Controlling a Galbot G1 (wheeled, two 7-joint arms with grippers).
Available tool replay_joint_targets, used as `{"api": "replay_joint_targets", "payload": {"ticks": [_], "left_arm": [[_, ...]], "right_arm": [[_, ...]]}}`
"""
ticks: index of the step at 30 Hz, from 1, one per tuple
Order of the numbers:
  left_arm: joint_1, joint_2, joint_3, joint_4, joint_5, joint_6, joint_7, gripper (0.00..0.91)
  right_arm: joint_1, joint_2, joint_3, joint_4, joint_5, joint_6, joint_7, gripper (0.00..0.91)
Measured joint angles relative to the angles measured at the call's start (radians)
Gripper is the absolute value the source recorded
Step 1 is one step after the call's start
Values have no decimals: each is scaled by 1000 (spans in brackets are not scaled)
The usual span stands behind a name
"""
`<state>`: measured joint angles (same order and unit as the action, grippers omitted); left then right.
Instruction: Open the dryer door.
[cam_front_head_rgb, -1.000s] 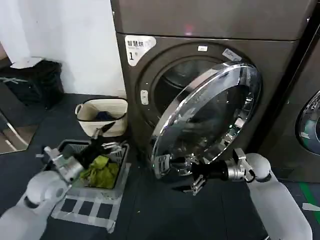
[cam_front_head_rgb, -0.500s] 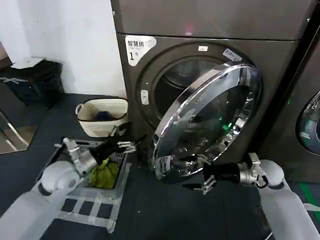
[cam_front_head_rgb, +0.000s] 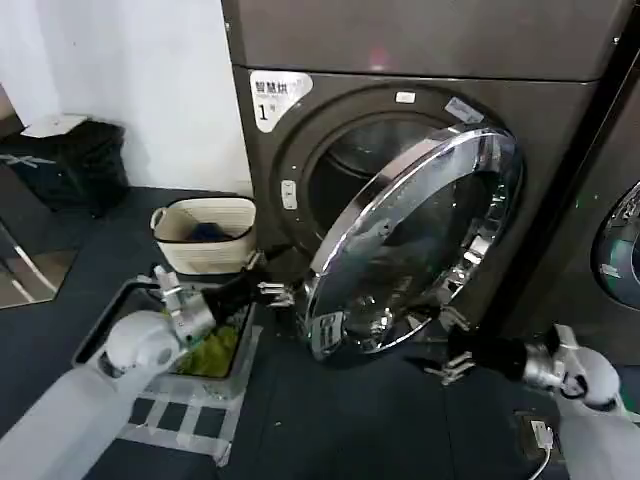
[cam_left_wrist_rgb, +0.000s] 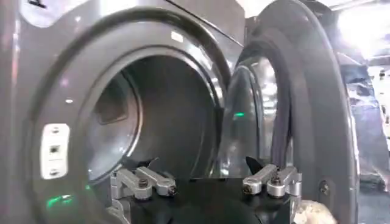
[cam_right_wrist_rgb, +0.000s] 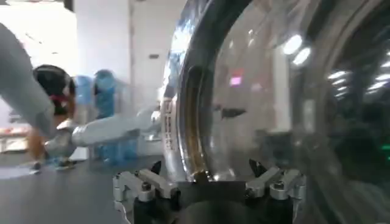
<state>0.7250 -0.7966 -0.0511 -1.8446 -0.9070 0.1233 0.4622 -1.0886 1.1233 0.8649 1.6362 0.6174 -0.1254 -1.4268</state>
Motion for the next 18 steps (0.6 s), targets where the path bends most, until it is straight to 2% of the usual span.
{"api": "replay_joint_targets", "payload": {"ticks": [8, 18], "left_arm": [[-26, -14, 60, -3, -12, 0, 17, 907], [-39, -12, 110, -35, -29, 1, 20, 907]], "right_arm": [[-52, 23, 136, 37, 7, 16, 47, 907], [-125, 66, 277, 119, 20, 80, 209, 907]]}}
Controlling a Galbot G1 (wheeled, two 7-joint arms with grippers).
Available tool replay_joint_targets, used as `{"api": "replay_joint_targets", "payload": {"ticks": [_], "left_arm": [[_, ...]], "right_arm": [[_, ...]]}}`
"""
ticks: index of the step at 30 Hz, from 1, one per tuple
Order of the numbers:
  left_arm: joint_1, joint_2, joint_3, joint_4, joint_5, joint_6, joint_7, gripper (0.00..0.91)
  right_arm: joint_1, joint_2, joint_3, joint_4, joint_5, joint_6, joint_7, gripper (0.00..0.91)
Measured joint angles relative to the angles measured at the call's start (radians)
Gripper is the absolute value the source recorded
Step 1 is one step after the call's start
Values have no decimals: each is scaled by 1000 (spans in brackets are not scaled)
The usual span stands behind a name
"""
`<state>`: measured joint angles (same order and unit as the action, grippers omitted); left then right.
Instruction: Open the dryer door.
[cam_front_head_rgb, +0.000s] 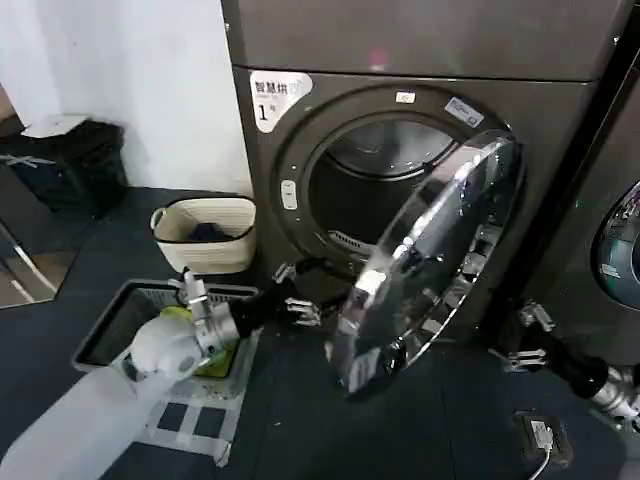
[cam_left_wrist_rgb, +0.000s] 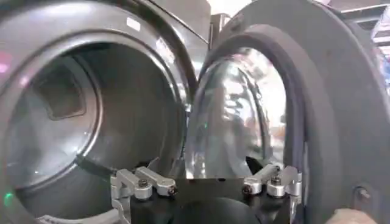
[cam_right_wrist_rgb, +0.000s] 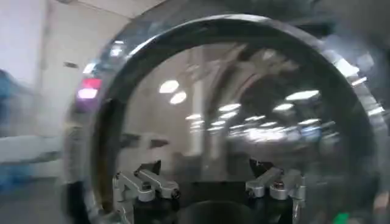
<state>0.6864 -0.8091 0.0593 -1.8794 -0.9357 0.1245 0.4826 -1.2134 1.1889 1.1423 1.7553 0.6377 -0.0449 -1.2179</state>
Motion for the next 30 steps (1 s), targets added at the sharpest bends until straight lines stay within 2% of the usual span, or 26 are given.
{"api": "replay_joint_targets", "payload": {"ticks": [11, 16, 23, 30], "left_arm": [[-14, -12, 45, -40, -5, 2, -5, 907], [-23, -24, 74, -47, 1, 1, -6, 907], [-54, -51, 126, -35, 8, -3, -9, 907], [-101, -88, 192, -11, 9, -8, -12, 907]], "right_arm": [[-75, 33, 174, 73, 29, 6, 167, 907], [-105, 54, 247, 108, 59, 28, 298, 907], [-145, 74, 326, 164, 44, 47, 494, 907], [-179, 58, 409, 174, 55, 27, 700, 907]]}}
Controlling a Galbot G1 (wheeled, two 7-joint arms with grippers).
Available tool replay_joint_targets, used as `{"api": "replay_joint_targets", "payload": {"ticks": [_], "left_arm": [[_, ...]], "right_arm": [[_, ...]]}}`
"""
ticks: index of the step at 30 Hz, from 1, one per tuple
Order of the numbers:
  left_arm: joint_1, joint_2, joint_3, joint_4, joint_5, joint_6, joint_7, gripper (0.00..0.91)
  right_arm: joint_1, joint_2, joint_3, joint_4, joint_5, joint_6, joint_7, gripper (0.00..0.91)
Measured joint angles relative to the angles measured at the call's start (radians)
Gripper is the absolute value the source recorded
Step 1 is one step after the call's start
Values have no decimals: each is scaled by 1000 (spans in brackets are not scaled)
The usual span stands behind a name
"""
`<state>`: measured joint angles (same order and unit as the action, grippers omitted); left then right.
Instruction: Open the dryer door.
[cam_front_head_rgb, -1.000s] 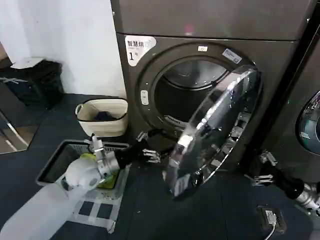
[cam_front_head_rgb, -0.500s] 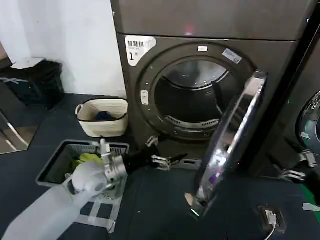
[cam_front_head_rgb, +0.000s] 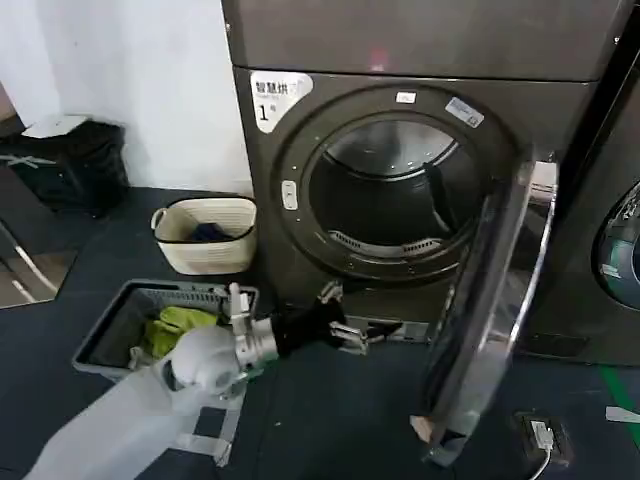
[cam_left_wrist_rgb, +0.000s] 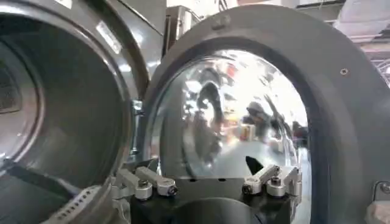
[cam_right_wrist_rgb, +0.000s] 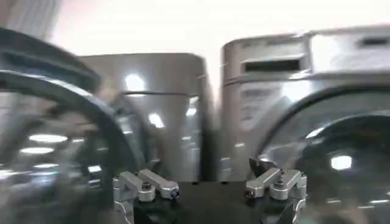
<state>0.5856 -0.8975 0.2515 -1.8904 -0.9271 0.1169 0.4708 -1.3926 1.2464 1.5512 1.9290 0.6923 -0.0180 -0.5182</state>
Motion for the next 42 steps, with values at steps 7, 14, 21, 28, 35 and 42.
{"api": "replay_joint_targets", "payload": {"ticks": [7, 14, 21, 28, 35, 42], "left_arm": [[-50, -35, 66, 27, -6, -3, -8, 907], [-113, -79, 136, 64, -11, -11, -12, 907], [-166, -133, 195, 99, -14, -13, -20, 907], [-206, -175, 240, 128, -16, -15, -25, 907], [-235, -215, 271, 160, -8, -25, -31, 907], [-280, -269, 310, 210, 11, -38, -42, 907]], "right_arm": [[-17, -31, 99, -24, 10, -36, 134, 907], [-25, -80, 206, -71, -5, -58, 243, 907], [-35, -121, 291, -120, -44, -52, 341, 907], [-47, -159, 373, -174, -107, -74, 377, 907], [-58, -192, 450, -208, -202, -156, 409, 907], [-78, -216, 519, -208, -277, -232, 444, 907]]}}
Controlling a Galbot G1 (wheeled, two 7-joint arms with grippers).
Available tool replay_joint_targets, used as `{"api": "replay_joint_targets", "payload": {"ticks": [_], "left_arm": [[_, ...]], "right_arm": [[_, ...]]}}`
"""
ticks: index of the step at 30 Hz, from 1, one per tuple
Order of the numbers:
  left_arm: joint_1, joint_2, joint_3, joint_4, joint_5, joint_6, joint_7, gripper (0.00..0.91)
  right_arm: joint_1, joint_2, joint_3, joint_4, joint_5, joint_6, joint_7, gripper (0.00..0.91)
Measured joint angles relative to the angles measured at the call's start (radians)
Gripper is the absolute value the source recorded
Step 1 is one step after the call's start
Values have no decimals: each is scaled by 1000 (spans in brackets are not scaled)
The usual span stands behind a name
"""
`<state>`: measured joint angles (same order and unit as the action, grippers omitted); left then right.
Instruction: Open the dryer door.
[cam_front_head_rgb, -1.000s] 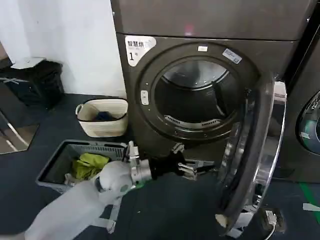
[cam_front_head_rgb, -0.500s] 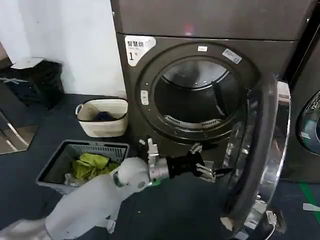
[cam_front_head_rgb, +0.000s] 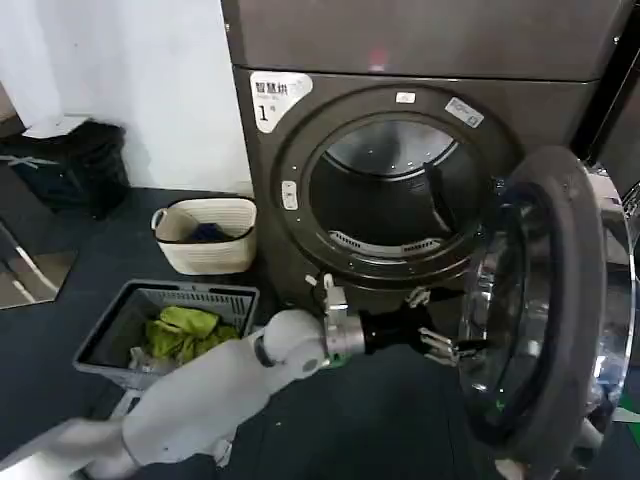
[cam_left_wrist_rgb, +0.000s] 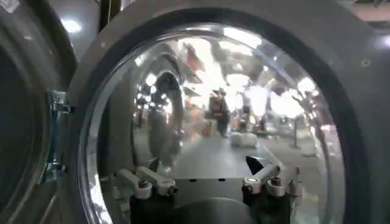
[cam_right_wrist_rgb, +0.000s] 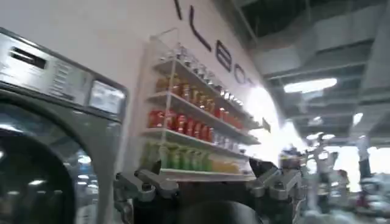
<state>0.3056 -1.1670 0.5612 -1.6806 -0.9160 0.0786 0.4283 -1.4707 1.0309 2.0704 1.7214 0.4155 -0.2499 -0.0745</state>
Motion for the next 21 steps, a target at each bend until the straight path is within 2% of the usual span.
{"api": "replay_joint_targets", "payload": {"ticks": [9, 12, 21], "left_arm": [[-48, -92, 49, 75, 15, -25, -9, 907], [-56, -121, 63, 104, 18, -30, -10, 907], [-82, -199, 105, 188, 38, -37, -31, 907]], "right_arm": [[-37, -13, 79, -11, -28, -16, 12, 907], [-42, -17, 98, -15, -30, -39, 43, 907], [-49, -10, 148, -17, -95, -72, 66, 907]]}}
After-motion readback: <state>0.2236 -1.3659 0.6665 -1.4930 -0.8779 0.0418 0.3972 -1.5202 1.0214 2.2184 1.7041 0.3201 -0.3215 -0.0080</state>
